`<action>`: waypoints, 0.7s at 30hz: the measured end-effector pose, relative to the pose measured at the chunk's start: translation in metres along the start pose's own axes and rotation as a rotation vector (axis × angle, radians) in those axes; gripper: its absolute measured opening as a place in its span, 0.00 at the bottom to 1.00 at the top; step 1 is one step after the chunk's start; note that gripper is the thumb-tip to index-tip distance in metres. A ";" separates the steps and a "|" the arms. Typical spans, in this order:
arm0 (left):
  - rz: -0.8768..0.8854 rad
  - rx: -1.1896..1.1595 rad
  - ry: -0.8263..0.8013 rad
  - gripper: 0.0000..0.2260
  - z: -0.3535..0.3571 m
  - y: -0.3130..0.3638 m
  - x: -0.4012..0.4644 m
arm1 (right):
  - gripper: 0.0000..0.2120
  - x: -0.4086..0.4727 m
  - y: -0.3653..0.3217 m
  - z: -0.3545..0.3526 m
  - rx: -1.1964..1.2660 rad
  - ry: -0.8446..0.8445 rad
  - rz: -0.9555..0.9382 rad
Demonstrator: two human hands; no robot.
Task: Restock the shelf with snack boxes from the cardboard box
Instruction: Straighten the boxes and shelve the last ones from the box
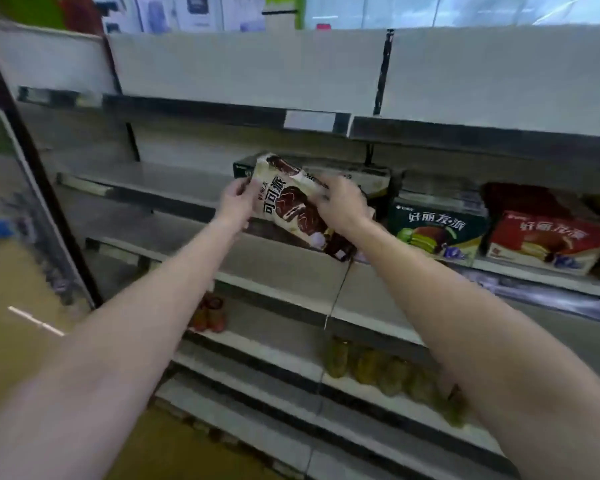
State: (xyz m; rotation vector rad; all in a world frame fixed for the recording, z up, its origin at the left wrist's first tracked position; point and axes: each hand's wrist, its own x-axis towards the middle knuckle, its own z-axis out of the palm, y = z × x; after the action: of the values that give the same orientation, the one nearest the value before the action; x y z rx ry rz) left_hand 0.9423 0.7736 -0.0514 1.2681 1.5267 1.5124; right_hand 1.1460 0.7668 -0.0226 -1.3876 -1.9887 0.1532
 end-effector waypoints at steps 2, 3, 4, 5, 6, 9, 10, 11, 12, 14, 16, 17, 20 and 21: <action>0.046 0.035 -0.027 0.17 0.004 0.002 0.018 | 0.14 0.020 0.001 0.001 -0.079 -0.033 0.032; 0.066 0.049 -0.035 0.14 0.005 -0.001 0.030 | 0.12 0.029 0.001 0.001 -0.117 -0.048 0.060; 0.067 0.058 -0.047 0.14 0.006 0.000 0.039 | 0.09 0.036 0.001 0.001 -0.160 -0.056 0.080; 0.070 0.059 -0.069 0.16 0.005 -0.002 0.049 | 0.07 0.043 -0.002 0.000 -0.203 -0.063 0.094; 0.053 0.084 -0.097 0.19 0.005 -0.004 0.059 | 0.08 0.047 -0.007 -0.002 -0.237 -0.073 0.102; 0.040 0.141 -0.189 0.24 0.004 -0.004 0.077 | 0.14 0.059 -0.016 -0.004 -0.346 -0.050 0.106; 0.044 0.176 -0.206 0.25 0.006 -0.003 0.081 | 0.14 0.061 -0.016 -0.002 -0.383 -0.033 0.103; 0.042 0.199 -0.223 0.28 0.007 -0.002 0.083 | 0.15 0.062 -0.016 0.000 -0.418 -0.031 0.101; 0.025 0.203 -0.240 0.30 0.011 -0.003 0.087 | 0.16 0.060 -0.016 0.003 -0.444 -0.065 0.113; 0.029 0.202 -0.282 0.28 0.015 -0.003 0.086 | 0.20 0.052 -0.015 0.011 -0.468 -0.216 0.157; 0.066 0.170 -0.315 0.25 0.017 -0.004 0.085 | 0.21 0.047 -0.016 0.016 -0.462 -0.292 0.237; 0.091 0.175 -0.331 0.25 0.019 -0.006 0.087 | 0.22 0.048 -0.015 0.018 -0.452 -0.276 0.263; 0.121 0.264 -0.320 0.23 0.016 -0.002 0.095 | 0.26 0.055 -0.013 0.015 -0.424 -0.307 0.284; 0.120 0.299 -0.319 0.22 0.016 -0.001 0.098 | 0.27 0.057 -0.012 0.011 -0.437 -0.338 0.300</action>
State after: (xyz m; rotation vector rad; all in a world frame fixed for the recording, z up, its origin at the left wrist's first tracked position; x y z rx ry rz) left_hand 0.9240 0.8696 -0.0366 1.7078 1.5209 1.1080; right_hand 1.1194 0.8141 0.0016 -2.0560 -2.1568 0.0955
